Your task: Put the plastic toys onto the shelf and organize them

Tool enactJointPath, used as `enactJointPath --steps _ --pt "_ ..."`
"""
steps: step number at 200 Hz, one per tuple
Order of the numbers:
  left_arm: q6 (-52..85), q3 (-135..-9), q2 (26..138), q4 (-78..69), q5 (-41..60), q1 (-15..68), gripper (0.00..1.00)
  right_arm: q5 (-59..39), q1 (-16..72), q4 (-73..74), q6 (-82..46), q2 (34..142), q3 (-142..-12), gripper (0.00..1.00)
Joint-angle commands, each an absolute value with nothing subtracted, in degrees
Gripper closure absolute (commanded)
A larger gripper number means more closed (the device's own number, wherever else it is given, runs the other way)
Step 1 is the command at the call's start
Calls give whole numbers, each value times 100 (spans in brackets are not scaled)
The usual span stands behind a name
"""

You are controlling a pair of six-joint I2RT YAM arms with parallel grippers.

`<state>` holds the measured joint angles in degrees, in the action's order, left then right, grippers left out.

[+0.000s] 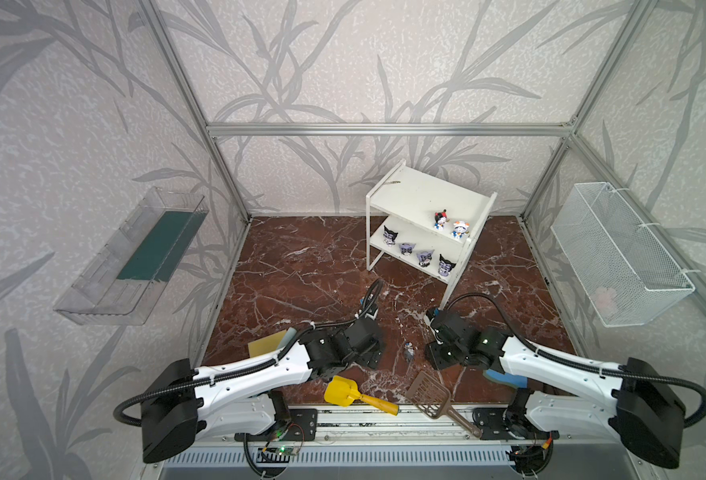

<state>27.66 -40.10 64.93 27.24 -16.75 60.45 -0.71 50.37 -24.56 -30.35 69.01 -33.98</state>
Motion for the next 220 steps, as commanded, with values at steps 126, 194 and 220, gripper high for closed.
enactJointPath --steps 126,194,220 --pt "2829 -3253 4823 2837 -1880 5607 1 -324 5663 -1570 -2823 9432 -5316 57" --pt "2803 -3270 4759 2874 -1975 5546 1 -141 5348 -1861 -2665 8740 -5346 55" --pt "2799 -3278 4740 2876 -1972 5535 1 -235 5098 -1823 -2404 9097 -5550 59"
